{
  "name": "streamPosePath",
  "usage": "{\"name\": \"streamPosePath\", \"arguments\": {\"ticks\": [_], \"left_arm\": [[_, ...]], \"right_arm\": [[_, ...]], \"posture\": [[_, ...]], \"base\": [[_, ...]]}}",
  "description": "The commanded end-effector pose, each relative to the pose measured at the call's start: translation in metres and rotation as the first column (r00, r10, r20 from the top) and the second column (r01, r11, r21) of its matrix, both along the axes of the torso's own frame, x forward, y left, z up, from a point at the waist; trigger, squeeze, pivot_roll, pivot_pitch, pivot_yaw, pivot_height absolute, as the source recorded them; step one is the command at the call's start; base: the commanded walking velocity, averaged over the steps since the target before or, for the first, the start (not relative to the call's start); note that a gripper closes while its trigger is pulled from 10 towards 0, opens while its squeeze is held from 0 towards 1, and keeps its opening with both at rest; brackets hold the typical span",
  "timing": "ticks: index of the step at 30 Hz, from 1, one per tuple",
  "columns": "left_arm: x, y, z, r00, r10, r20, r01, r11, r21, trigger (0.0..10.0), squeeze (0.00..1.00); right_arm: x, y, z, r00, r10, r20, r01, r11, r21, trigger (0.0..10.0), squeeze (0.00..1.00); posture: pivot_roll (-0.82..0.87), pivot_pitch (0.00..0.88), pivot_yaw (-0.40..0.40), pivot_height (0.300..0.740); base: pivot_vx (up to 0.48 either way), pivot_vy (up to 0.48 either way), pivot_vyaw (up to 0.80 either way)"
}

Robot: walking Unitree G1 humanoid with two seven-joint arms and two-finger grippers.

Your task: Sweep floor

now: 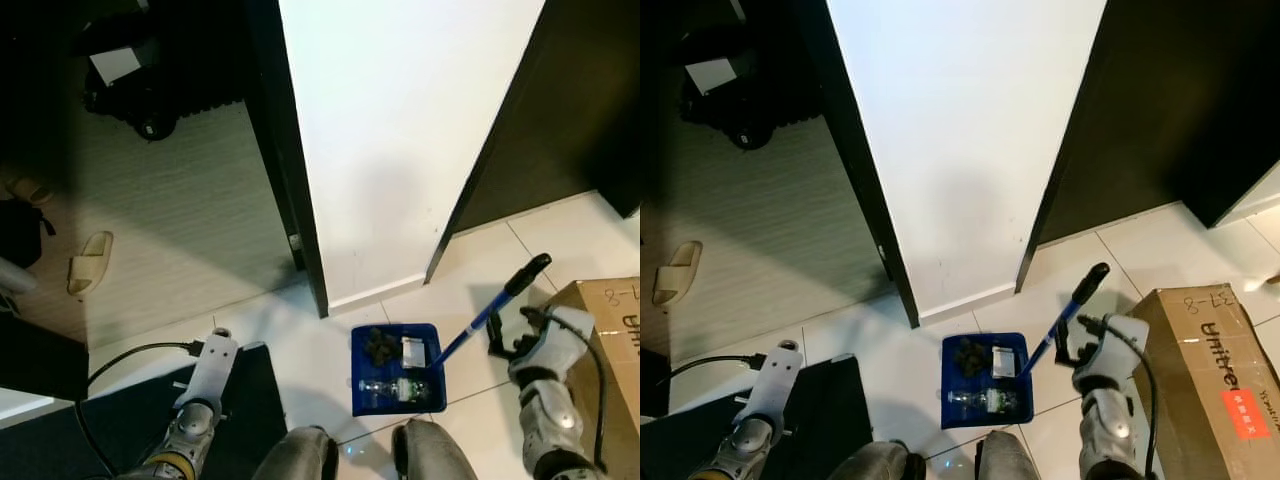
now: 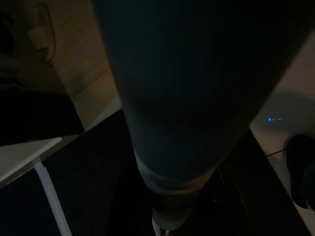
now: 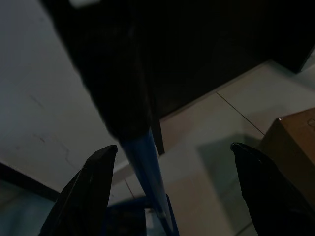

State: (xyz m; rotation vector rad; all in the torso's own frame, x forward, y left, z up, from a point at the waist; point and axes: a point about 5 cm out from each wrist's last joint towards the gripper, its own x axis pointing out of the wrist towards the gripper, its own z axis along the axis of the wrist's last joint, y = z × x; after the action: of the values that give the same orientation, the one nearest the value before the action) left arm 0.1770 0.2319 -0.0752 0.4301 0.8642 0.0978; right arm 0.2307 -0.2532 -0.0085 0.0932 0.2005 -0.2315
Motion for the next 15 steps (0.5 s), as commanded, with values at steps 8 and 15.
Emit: {"name": "streamPosePath", "arguments": {"ticks": [8, 15], "left_arm": [[-0.008, 0.016, 0.000, 0.998, 0.037, -0.047, -0.034, 0.998, 0.061, 10.0, 0.00], [-0.009, 0.018, -0.001, 0.996, 0.071, -0.046, -0.067, 0.995, 0.067, 10.0, 0.00]], "right_arm": [[0.013, 0.001, 0.006, 1.000, 0.016, 0.009, -0.016, 0.999, 0.044, 10.0, 0.00], [0.032, 0.019, 0.013, 0.990, 0.140, 0.016, -0.140, 0.989, 0.035, 10.0, 0.00]], "posture": [[0.11, 0.136, 0.041, 0.740], [0.13, 0.143, 0.010, 0.740]], "base": [[0.000, 0.000, 0.00], [0.000, 0.000, 0.00]]}}
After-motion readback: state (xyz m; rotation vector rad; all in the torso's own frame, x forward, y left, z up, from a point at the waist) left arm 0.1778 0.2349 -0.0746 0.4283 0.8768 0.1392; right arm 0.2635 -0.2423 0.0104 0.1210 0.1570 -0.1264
